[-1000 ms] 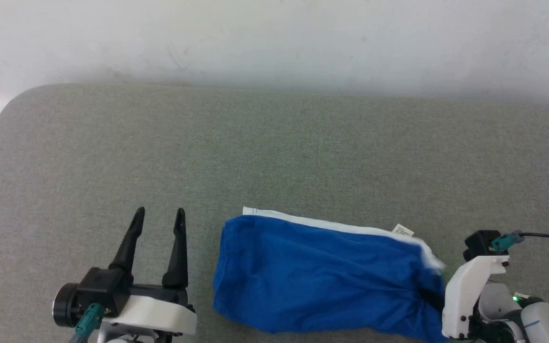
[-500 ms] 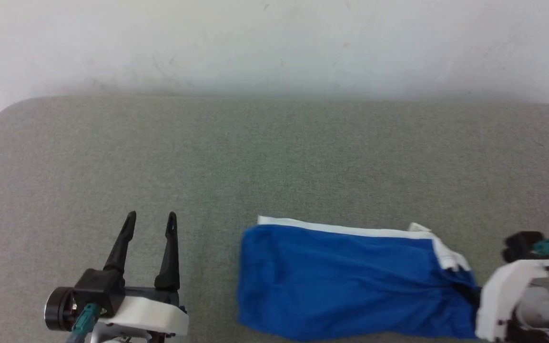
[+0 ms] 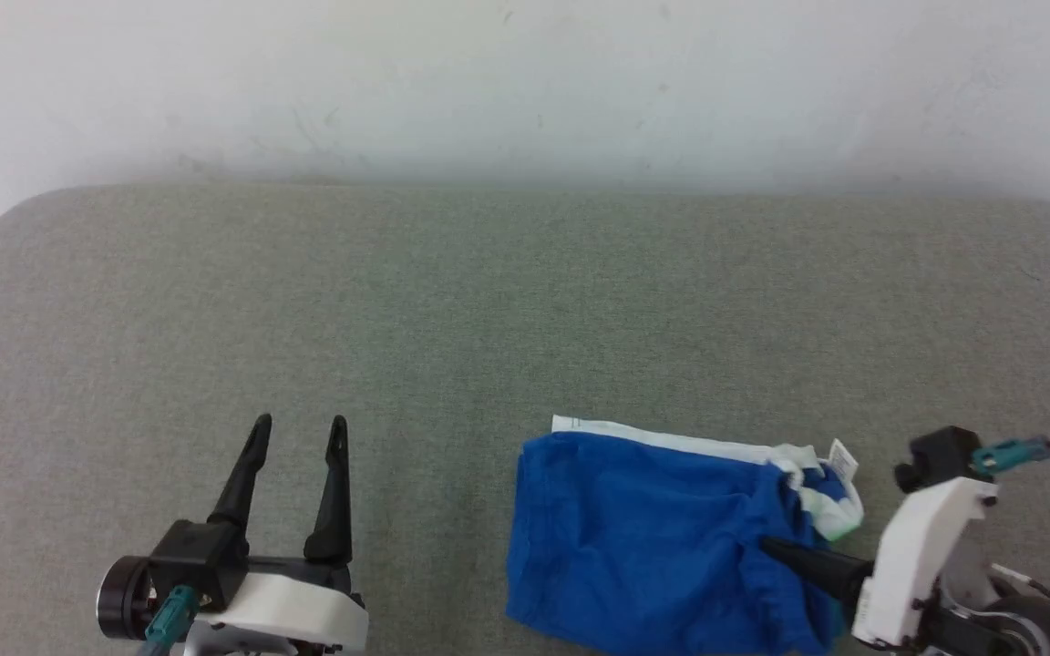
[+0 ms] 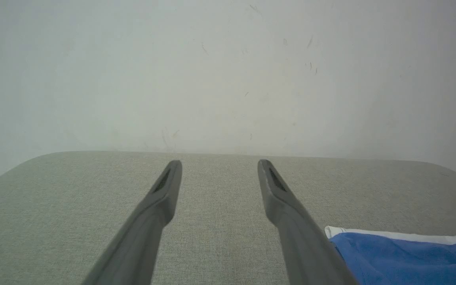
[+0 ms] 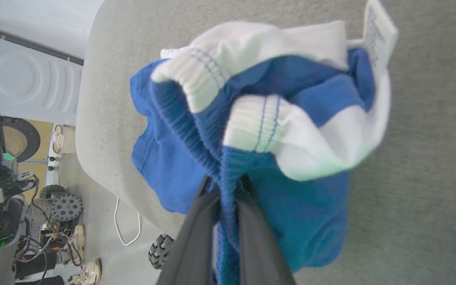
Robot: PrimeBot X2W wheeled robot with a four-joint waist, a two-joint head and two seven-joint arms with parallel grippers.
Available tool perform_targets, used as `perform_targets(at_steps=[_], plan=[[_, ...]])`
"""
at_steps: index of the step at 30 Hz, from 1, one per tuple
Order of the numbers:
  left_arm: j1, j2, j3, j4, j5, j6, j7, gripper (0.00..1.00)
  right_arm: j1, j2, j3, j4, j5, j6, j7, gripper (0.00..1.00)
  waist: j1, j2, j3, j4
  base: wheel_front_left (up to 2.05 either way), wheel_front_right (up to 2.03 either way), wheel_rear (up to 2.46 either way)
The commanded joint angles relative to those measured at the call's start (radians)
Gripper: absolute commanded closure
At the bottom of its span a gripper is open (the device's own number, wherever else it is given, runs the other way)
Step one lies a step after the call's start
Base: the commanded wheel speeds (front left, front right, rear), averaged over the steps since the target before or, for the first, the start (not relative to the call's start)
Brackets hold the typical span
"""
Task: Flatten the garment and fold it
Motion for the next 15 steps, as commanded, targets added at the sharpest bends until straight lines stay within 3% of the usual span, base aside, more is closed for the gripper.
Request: perform_targets(at_steps=[1,7,11,12,13,14,15], plan=[[-0.007,-0.005,0.003,0.002,0.011,-0.009,-0.005,0.0,-0.016,0.008,0.014,-0.01,0.009,-0.001,0.005,1.0,0.0,0.0,0.005,0.01,0.0,0.0,0.0],[-0.025,-0.021,0.0,0.002,0.024,-0.022,-0.005,0.0,-0.087,0.075,0.124,0.05,0.004,-0.001,-0.063,1.0,0.0,0.0,0.015,0.046,0.0,0.0,0.0],[-0.032,-0.033,-0.001,0.009,0.029,-0.033,-0.005,0.0,-0.137,0.093,0.194,0.149,-0.015,-0.001,-0.168,1.0,0.0,0.0,0.02,0.074,0.0,0.0,0.0],[-0.034,-0.035,-0.001,0.012,0.03,-0.037,-0.005,0.0,-0.149,0.095,0.206,0.183,-0.024,-0.001,-0.199,0.8,0.0,0.0,0.02,0.081,0.0,0.0,0.0],[-0.035,-0.038,-0.002,0.015,0.03,-0.041,-0.005,0.0,-0.16,0.095,0.225,0.214,-0.027,-0.001,-0.227,0.52,0.0,0.0,0.021,0.087,0.0,0.0,0.0],[-0.037,-0.04,-0.002,0.018,0.03,-0.045,-0.005,0.0,-0.171,0.096,0.25,0.241,-0.025,-0.001,-0.254,0.0,0.0,0.0,0.021,0.093,0.0,0.0,0.0],[-0.038,-0.042,-0.002,0.02,0.031,-0.049,-0.005,0.0,-0.181,0.096,0.275,0.265,-0.014,-0.001,-0.28,0.0,0.0,0.0,0.022,0.097,0.0,0.0,0.0]])
